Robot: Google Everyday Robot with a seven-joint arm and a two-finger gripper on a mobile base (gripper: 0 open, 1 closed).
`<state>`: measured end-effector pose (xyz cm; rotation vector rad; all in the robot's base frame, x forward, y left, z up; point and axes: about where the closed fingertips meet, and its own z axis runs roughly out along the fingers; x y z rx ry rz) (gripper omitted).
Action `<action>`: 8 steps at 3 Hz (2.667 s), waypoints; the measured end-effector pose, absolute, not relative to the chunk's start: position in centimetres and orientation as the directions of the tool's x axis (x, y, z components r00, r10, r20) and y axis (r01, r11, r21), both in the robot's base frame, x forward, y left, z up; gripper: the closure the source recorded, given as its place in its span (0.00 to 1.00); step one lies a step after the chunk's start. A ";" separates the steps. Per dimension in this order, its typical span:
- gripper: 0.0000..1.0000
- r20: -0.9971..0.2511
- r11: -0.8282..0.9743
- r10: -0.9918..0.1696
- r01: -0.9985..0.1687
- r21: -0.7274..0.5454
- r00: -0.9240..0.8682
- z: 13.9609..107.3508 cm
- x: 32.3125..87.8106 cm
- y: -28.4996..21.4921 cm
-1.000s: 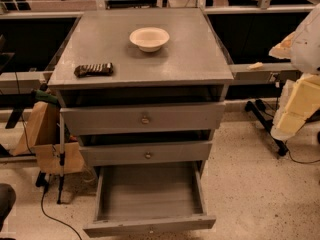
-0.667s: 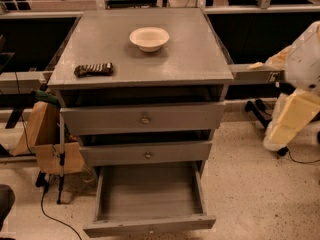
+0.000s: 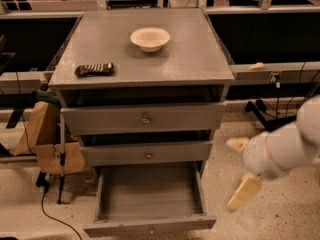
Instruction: Close bottom drawer
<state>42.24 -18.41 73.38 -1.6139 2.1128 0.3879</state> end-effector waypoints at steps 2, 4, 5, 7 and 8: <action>0.00 -0.693 0.303 -0.701 -0.950 -0.081 -0.165 62.8 44.8 -17.4; 0.00 -0.704 0.308 -0.686 -0.950 -0.054 -0.182 61.1 44.0 -17.5; 0.00 -0.703 0.372 -0.658 -0.928 0.010 -0.271 55.7 42.9 -18.3; 0.00 -0.678 0.555 -0.558 -0.823 0.123 -0.478 39.3 42.3 -22.1; 0.00 -0.672 0.591 -0.507 -0.785 0.185 -0.540 31.9 42.0 -23.1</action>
Offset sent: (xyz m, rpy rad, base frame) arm 0.0055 0.0112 -0.0584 0.1597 -0.0354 -0.0124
